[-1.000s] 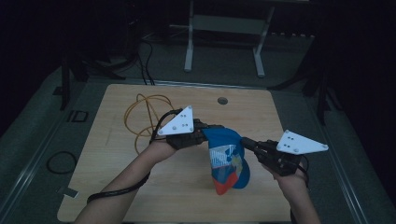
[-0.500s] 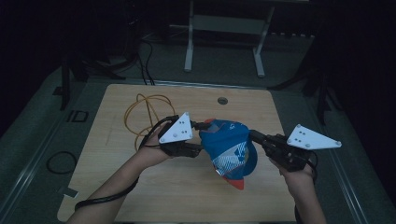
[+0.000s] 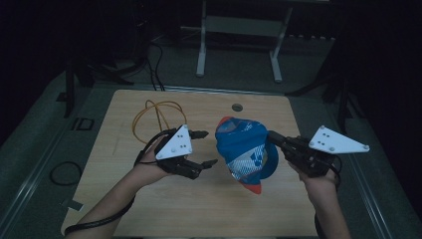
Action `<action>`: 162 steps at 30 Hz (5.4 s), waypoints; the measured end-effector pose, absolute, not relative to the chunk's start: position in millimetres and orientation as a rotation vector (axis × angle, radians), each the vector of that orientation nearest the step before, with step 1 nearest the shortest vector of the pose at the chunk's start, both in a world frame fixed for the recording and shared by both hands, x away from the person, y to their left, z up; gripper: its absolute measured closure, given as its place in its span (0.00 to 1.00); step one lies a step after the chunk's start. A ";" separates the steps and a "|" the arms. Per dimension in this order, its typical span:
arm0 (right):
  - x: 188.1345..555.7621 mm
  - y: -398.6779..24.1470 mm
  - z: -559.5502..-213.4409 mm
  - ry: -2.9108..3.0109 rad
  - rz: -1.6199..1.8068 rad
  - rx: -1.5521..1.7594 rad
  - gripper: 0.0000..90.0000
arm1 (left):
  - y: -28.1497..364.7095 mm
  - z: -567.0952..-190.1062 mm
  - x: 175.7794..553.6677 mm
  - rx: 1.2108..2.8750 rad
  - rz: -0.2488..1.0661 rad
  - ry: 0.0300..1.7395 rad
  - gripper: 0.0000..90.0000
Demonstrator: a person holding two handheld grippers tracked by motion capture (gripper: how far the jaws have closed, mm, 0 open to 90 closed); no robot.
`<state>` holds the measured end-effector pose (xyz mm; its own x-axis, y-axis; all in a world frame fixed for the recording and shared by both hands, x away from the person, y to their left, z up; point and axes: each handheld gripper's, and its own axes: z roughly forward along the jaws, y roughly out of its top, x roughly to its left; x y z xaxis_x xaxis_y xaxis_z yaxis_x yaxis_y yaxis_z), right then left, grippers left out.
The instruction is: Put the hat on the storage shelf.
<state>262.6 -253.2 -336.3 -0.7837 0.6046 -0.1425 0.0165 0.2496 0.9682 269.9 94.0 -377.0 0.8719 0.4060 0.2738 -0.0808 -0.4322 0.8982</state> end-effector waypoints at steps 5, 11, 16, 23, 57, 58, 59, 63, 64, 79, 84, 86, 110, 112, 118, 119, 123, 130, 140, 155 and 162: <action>270.7 -244.9 -328.8 2.024 1.571 0.556 1.00 | 115.4 -378.7 264.2 1.895 0.600 0.336 0.09; 278.8 -230.7 -319.4 2.026 1.589 0.537 1.00 | 147.6 -385.1 255.3 1.798 0.708 0.469 0.03; 286.7 -214.0 -306.4 2.016 1.602 0.511 1.00 | 174.9 -397.7 249.7 1.763 0.756 0.570 0.02; 302.0 -183.1 -293.2 2.038 1.624 0.486 1.00 | 205.1 -425.5 244.9 1.747 0.772 0.684 0.02; 374.1 19.2 -302.6 2.316 1.654 0.439 1.00 | 252.5 -534.0 234.5 1.705 0.805 0.967 0.02; 375.2 22.6 -306.3 2.330 1.639 0.440 1.00 | 254.4 -534.8 234.9 1.697 0.784 0.974 0.02; 378.1 27.3 -313.7 2.357 1.618 0.444 1.00 | 255.0 -534.9 234.9 1.696 0.782 0.978 0.02; 382.3 27.1 -325.8 2.382 1.585 0.468 1.00 | 255.6 -534.7 235.1 1.694 0.785 0.978 0.02; 382.8 25.6 -328.4 2.381 1.575 0.476 1.00 | 255.6 -534.7 235.0 1.692 0.780 0.974 0.02; 379.7 -9.9 -354.1 2.408 1.595 0.544 1.00 | 255.6 -539.1 238.6 1.707 0.763 0.988 0.02; 371.8 -12.5 -356.0 2.414 1.603 0.530 1.00 | 257.4 -538.6 239.1 1.692 0.760 0.995 0.02; 367.5 -10.1 -354.4 2.414 1.596 0.496 1.00 | 257.5 -538.8 239.3 1.695 0.760 0.995 0.02; 367.5 -1.1 -353.1 2.399 1.597 0.496 0.71 | 259.0 -545.3 242.2 1.706 0.749 1.014 0.02; 366.6 -2.0 -352.0 2.400 1.595 0.492 0.67 | 259.4 -545.5 242.4 1.705 0.748 1.016 0.02; 369.7 -3.8 -355.6 2.415 1.581 0.499 0.65 | 259.6 -546.0 242.4 1.706 0.743 1.018 0.03; 369.7 -3.8 -355.6 2.415 1.581 0.499 0.65 | 259.6 -546.0 242.4 1.706 0.743 1.018 0.03; 364.9 -9.0 -358.6 2.414 1.597 0.478 0.53 | 259.6 -547.0 242.7 1.705 0.736 1.022 0.02; 357.4 -21.7 -363.7 2.410 1.636 0.419 0.26 | 259.2 -547.8 240.9 1.711 0.743 1.013 0.03; 356.7 -42.6 -375.5 2.453 1.685 0.409 0.16 | 258.7 -550.4 241.0 1.700 0.718 1.018 0.03; 349.9 -70.1 -401.9 2.463 1.610 0.415 0.16 | 254.8 -553.2 241.8 1.706 0.710 1.005 0.02; 348.6 -82.8 -421.8 2.480 1.573 0.425 0.16 | 252.5 -555.9 241.9 1.721 0.706 0.992 0.02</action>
